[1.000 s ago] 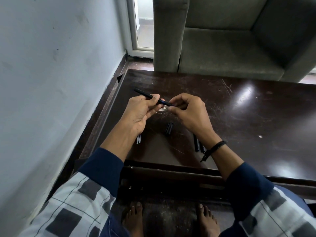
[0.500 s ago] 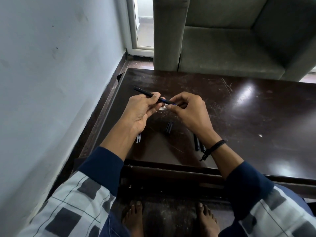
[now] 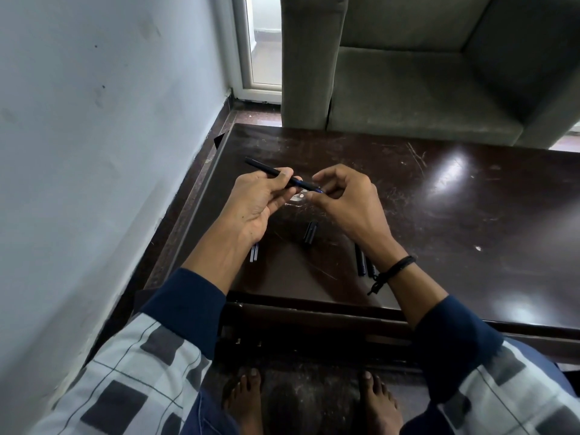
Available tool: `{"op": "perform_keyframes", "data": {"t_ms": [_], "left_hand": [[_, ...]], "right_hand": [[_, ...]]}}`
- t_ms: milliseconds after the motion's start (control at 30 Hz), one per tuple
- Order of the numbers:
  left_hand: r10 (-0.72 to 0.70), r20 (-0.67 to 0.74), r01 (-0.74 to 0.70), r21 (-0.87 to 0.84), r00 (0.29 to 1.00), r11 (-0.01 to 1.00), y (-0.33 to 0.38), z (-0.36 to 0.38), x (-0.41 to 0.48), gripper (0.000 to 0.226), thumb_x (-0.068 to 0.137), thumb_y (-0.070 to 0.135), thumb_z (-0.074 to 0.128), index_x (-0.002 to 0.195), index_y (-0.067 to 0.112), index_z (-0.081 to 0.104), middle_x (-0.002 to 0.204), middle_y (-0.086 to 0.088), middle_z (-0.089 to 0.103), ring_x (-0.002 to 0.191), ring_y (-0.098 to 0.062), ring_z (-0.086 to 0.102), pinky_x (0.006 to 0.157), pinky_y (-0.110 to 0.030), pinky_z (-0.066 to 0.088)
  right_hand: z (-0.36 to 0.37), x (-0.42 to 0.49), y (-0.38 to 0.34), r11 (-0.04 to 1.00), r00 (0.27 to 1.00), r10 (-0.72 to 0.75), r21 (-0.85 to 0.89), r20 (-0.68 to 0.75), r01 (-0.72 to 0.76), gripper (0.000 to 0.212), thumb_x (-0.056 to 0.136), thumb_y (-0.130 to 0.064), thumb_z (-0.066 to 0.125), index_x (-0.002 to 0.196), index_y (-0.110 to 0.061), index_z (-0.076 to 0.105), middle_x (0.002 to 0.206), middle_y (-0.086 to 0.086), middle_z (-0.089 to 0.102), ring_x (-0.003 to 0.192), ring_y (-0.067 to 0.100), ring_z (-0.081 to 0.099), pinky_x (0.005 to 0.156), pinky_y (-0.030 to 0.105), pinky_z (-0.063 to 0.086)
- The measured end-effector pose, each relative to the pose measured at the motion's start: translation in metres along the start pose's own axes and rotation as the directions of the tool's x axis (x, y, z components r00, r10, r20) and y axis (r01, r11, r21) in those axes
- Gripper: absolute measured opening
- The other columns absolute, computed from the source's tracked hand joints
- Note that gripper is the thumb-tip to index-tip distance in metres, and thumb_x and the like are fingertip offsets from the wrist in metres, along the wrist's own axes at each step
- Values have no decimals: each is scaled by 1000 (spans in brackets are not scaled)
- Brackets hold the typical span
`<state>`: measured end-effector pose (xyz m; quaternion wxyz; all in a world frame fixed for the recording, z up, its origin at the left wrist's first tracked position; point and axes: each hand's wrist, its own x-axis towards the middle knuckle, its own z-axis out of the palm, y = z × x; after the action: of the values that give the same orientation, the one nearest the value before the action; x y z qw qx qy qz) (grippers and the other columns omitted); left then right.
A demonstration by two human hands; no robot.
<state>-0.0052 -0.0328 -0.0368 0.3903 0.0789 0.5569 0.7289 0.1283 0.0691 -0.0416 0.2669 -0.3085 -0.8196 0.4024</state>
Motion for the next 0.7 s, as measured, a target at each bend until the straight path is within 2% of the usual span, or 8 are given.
{"op": "perform_keyframes", "data": {"t_ms": [167,300,467,567,700], "left_hand": [[-4,10,4,6,1000,1000,-2,1,-1,4,93,3,68,94,1,71,94,-14,76,82,-18,76,71,-21,59],[1,10,-1,3,1000,1000,0,1,-1,4,93,3,68,93,1,71,93,-12,76,82,-17,76,71,-21,59],[2,14,-2,11,1000,1000,0,1,-4,6,93,4,67,96,0,71,98,-15,76,88,-20,75,72,-21,59],[3,17,-4,13,1000,1000,0,2,-4,6,94,4,67,96,0,72,94,-13,77,87,-19,75,71,-21,59],[5,25,-5,12,1000,1000,0,2,-4,7,93,3,67,97,-1,72,89,-11,77,83,-17,76,71,-21,59]], "right_hand": [[2,1,1,1000,1000,4,-17,-5,-4,4,92,-26,75,95,-23,74,79,-8,70,74,6,65,67,27,55],[3,0,2,1000,1000,6,-28,-9,-6,9,95,-31,72,92,-23,75,74,-9,69,71,6,64,67,30,55],[4,0,1,1000,1000,-17,-6,-15,17,12,89,-29,79,99,-27,72,78,-8,71,74,7,67,68,29,56],[4,0,2,1000,1000,-9,-11,-23,9,5,91,-28,76,93,-24,73,77,-7,71,73,9,67,67,31,57],[5,0,1,999,1000,6,-48,-22,-7,14,96,-34,70,90,-22,75,72,-5,70,72,14,68,67,37,57]]}}
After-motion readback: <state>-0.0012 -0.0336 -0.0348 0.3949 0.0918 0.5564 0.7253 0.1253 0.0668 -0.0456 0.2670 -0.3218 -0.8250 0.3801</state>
